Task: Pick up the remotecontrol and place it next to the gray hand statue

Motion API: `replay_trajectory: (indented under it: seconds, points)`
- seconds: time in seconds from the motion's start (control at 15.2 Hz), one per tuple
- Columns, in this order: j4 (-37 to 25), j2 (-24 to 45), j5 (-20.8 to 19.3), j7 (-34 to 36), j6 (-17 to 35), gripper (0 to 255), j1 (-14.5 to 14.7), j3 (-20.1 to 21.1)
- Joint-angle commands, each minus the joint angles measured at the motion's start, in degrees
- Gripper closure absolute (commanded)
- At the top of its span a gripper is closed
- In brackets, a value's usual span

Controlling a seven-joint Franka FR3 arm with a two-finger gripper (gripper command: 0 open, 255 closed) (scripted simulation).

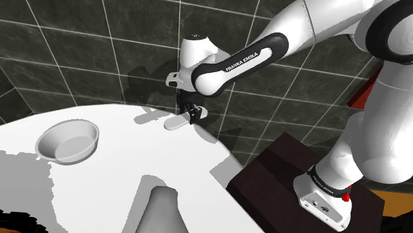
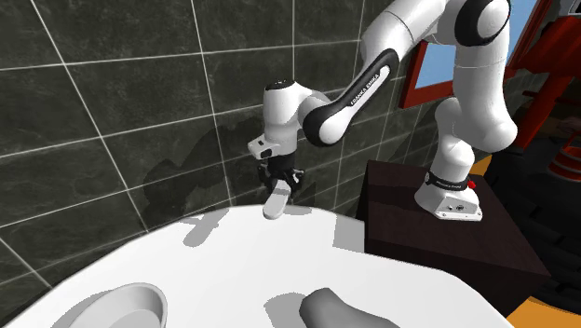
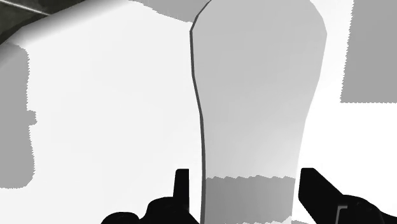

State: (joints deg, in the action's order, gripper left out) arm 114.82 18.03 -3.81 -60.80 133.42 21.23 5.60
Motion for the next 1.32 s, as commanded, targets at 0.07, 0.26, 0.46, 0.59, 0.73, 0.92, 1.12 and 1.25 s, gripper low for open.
replay_trajectory:
  seconds: [0.07,0.26,0.46,0.59,0.73,0.92,1.12,1.25]
  points:
    - [8.3,-5.5,0.3,2.0,2.8,255,1.1,0.8]
    - [15.4,-10.6,0.7,3.8,4.8,255,2.1,1.8]
    - [22.0,-15.5,1.5,5.7,6.4,255,3.3,3.0]
    - [26.1,-18.9,2.2,7.0,7.2,255,4.2,3.9]
    - [30.0,-22.2,3.2,8.3,7.9,255,5.2,4.9]
    - [35.6,-27.2,5.0,10.2,8.5,255,7.1,6.5]
    - [37.4,-27.0,5.1,11.1,10.5,255,7.5,7.1]
    - [37.8,-25.5,4.6,11.5,12.3,255,7.3,7.2]
